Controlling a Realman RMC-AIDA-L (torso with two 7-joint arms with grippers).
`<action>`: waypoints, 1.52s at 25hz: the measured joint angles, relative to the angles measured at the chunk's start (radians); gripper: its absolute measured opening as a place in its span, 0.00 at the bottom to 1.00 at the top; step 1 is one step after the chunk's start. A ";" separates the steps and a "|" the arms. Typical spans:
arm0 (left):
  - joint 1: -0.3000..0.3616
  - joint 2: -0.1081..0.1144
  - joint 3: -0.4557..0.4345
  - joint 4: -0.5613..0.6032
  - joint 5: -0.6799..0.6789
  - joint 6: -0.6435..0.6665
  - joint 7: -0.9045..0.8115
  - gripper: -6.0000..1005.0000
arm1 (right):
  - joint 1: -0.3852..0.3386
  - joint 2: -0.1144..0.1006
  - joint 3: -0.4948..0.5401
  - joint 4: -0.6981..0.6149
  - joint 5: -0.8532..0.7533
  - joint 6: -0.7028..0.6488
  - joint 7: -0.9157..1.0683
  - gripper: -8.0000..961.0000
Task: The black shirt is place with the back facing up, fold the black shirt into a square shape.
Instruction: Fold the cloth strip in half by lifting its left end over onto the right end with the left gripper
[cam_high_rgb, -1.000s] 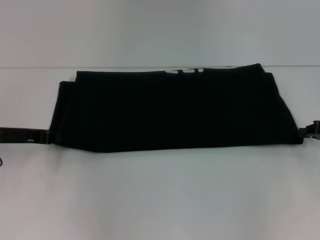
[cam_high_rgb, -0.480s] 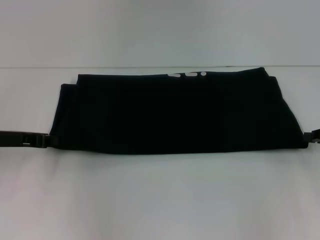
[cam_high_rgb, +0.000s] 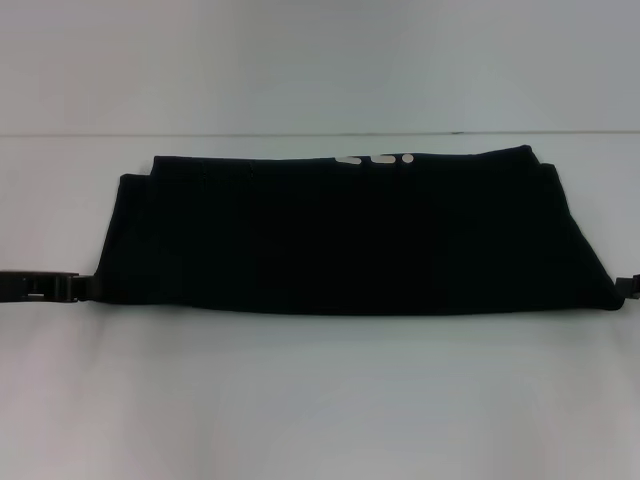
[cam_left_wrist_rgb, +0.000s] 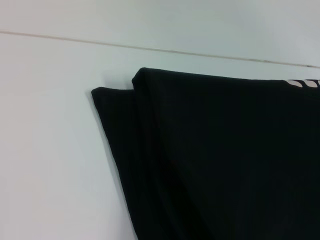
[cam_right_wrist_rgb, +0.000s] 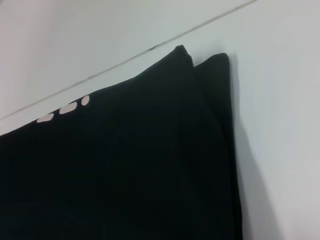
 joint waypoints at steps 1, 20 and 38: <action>0.001 0.000 0.000 -0.001 0.000 -0.002 0.002 0.14 | 0.000 0.000 0.000 0.000 0.000 0.000 0.000 0.01; -0.012 0.012 -0.036 0.005 -0.015 0.014 -0.046 0.17 | 0.000 -0.024 0.088 -0.107 0.100 -0.101 -0.045 0.22; -0.106 0.096 -0.058 -0.102 0.104 0.287 -0.374 0.76 | 0.144 -0.031 -0.008 -0.059 0.202 -0.136 -0.238 0.87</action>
